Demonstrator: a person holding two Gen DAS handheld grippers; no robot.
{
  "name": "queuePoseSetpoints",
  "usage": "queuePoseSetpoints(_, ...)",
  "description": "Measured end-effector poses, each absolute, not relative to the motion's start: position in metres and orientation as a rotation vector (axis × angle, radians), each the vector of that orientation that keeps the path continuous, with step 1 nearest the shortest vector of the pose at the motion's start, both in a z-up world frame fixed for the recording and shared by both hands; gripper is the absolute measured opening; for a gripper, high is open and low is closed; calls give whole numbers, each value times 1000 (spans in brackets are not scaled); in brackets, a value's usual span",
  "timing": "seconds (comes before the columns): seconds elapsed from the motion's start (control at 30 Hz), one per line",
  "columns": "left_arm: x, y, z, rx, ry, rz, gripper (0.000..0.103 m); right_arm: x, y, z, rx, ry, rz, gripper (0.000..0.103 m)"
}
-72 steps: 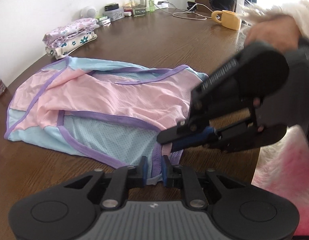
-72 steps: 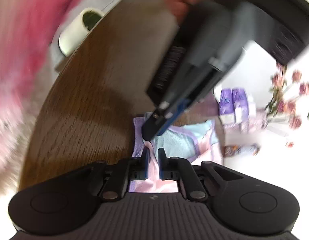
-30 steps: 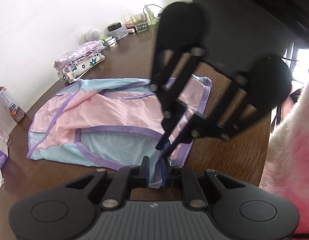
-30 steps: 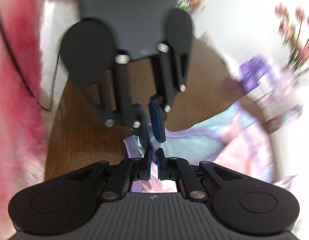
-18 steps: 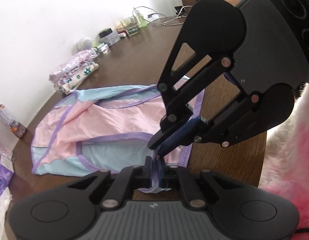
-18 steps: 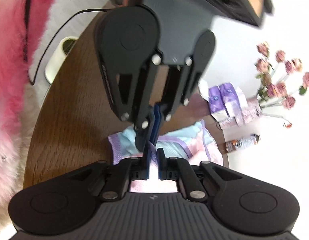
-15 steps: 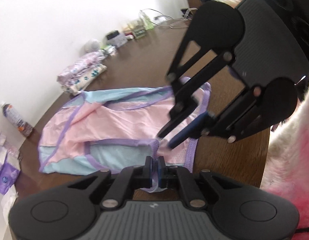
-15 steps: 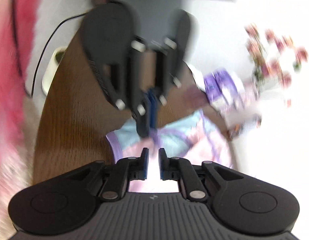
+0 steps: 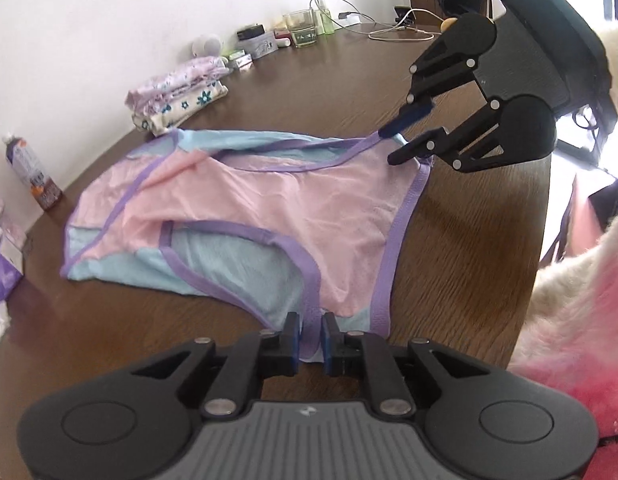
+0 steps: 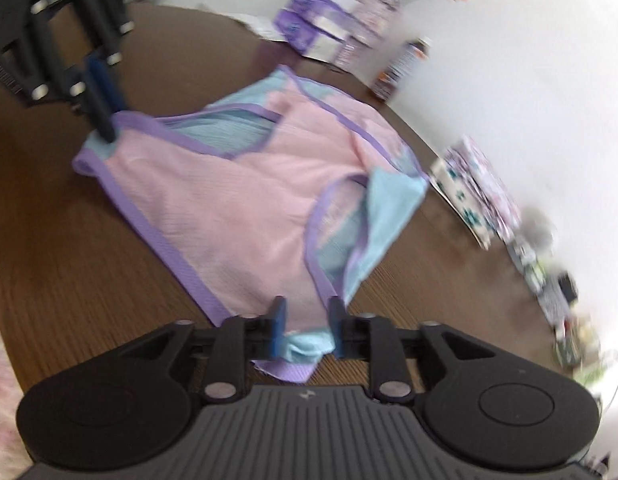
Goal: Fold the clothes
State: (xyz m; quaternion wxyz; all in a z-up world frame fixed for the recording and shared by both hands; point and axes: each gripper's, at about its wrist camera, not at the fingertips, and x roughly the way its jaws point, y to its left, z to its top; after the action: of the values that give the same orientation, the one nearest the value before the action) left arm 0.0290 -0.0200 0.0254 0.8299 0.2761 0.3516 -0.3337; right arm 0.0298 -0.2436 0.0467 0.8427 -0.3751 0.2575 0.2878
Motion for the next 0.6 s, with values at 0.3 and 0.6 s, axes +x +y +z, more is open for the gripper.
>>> queuePoseSetpoints(0.3, 29, -15, 29, 536, 718, -710, 12, 39, -269, 45, -630, 623, 532, 33)
queuePoseSetpoints(0.6, 35, -28, 27, 652, 736, -760, 5, 42, -288, 48, -460, 687, 494, 34)
